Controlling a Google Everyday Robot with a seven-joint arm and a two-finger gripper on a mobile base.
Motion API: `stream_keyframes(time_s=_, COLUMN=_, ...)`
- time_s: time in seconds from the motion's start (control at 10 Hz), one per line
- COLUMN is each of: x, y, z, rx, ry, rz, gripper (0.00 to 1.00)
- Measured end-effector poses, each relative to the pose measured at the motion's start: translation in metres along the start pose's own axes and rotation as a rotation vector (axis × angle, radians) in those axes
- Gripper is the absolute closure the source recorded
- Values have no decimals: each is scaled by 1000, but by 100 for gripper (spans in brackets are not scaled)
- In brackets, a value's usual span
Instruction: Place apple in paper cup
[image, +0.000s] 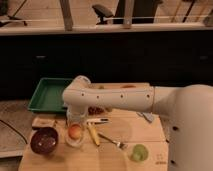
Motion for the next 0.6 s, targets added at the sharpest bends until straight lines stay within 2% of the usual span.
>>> stream_keyframes(time_s=0.4, x=1, y=0, z=0, rx=6, ry=-11, rz=-19, gripper=50)
stream_keyframes(time_s=0.6, x=1, y=1, z=1, rx=6, ry=-18, rz=-30, gripper=59)
